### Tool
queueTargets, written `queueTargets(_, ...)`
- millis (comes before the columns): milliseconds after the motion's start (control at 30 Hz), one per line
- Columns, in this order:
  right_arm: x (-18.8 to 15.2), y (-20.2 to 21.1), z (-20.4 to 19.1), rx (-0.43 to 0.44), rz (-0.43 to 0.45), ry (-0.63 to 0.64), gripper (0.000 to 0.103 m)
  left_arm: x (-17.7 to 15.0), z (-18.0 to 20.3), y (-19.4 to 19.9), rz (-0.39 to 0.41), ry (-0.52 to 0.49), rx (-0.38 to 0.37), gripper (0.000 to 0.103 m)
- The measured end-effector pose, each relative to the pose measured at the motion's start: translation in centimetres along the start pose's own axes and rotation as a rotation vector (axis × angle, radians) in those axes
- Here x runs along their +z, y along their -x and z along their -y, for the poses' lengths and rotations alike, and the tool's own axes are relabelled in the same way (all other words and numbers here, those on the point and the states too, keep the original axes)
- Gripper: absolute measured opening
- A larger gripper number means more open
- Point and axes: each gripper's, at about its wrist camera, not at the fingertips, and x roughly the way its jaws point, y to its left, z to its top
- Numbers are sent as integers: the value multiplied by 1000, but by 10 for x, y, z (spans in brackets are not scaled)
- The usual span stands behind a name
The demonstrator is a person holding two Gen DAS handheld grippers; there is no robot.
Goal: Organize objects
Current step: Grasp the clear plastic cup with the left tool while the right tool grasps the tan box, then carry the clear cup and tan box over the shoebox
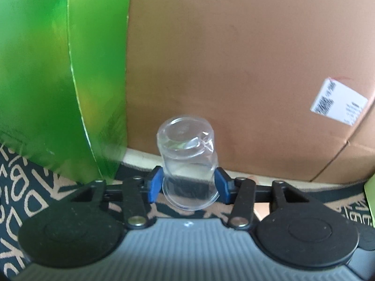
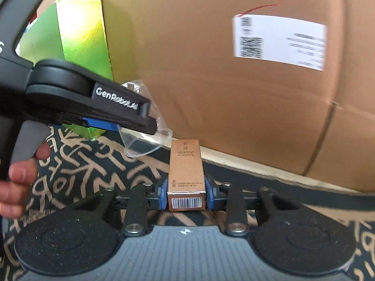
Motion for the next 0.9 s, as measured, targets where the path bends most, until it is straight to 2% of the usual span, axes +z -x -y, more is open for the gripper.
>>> queueTargets(300, -32, 58, 27, -36, 29, -68, 34, -13, 32, 39, -3, -71, -108, 44)
queueTargets(433, -45, 94, 37, -52, 85, -91, 34, -29, 74, 74, 11, -110, -179, 44)
queueTargets(667, -66, 167, 62, -95, 223, -149, 34, -33, 159, 119, 66, -216, -323, 45)
queueTargets(733, -72, 188, 75, -134, 264, -165, 34, -33, 189, 138, 78, -251, -366, 45)
queueTargets(900, -85, 237, 115, -281, 360, -197, 34, -40, 252, 154, 110, -340, -456, 45)
